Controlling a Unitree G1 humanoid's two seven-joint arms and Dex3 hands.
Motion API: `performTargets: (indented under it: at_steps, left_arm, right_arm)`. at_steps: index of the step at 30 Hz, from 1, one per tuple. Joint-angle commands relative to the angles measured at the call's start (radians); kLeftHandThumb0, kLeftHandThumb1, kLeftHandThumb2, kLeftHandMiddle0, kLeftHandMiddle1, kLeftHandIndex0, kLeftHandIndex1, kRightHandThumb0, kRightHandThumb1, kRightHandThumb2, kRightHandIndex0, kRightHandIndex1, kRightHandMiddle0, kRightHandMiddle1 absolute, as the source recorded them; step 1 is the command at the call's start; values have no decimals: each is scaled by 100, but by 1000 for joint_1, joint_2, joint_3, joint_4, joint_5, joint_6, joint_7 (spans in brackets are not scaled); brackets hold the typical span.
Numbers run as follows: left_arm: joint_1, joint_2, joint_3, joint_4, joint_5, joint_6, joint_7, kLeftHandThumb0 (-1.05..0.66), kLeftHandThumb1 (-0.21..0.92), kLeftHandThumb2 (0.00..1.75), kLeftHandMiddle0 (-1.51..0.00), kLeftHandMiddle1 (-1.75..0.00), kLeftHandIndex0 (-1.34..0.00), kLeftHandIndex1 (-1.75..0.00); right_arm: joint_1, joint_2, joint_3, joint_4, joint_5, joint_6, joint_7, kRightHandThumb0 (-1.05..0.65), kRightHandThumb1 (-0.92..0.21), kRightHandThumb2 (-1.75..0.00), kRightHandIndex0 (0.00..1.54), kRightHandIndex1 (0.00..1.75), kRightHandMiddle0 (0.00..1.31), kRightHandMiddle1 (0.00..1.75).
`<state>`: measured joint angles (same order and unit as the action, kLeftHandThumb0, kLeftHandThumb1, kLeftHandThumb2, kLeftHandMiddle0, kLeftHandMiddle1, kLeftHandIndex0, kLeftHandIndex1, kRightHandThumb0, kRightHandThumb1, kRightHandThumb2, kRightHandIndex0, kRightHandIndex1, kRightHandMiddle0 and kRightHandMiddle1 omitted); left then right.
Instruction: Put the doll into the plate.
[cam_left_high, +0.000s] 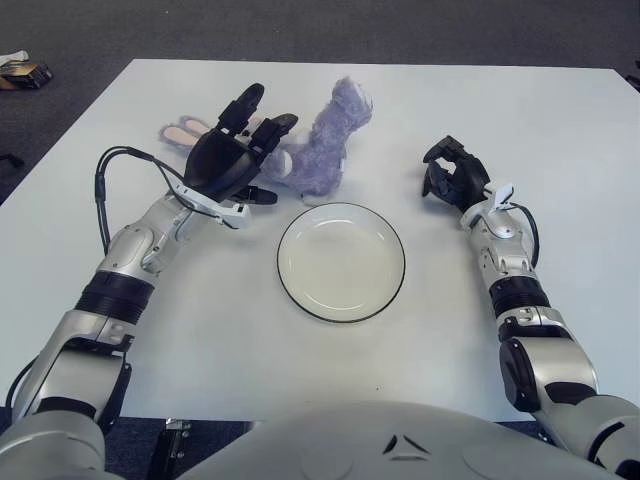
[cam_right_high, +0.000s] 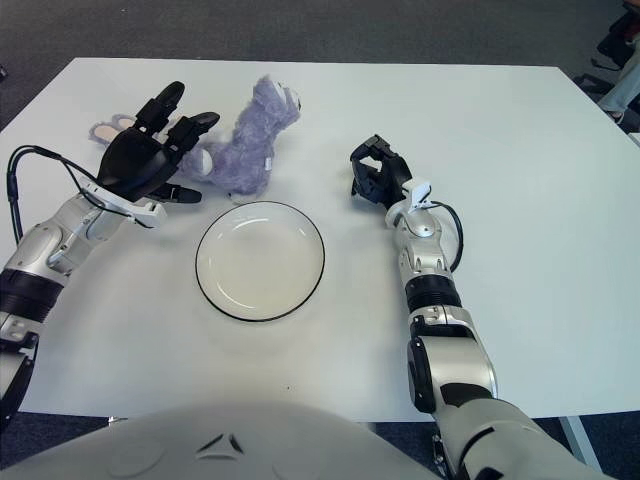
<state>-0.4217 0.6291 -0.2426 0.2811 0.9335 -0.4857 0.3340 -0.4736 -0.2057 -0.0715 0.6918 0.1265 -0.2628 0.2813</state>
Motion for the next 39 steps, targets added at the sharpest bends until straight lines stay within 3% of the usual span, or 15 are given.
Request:
performTargets:
  at_steps: [1, 13, 24, 39]
  left_arm:
    - [-31, 11, -15, 25, 6, 8, -4, -82, 74, 47, 0, 0, 0, -46]
    - [-77, 11, -42, 61, 14, 49, -51, -79, 72, 41, 0, 0, 0, -45]
    - [-116, 18, -63, 98, 15, 64, -103, -83, 67, 40, 0, 0, 0, -34]
    - [-197, 32, -108, 163, -5, 58, -267, -89, 64, 37, 0, 0, 0, -20]
  right_arm:
    - [55, 4, 16, 57, -26, 63, 9, -37, -75, -76, 83, 174, 30, 175]
    - [56, 2, 19, 59, -34, 53, 2, -37, -75, -77, 84, 175, 30, 175]
    - [54, 3, 13, 62, -21, 64, 12, -37, -74, -77, 82, 174, 30, 175]
    - [56, 2, 14, 60, -23, 59, 12, -37, -75, -76, 82, 175, 30, 175]
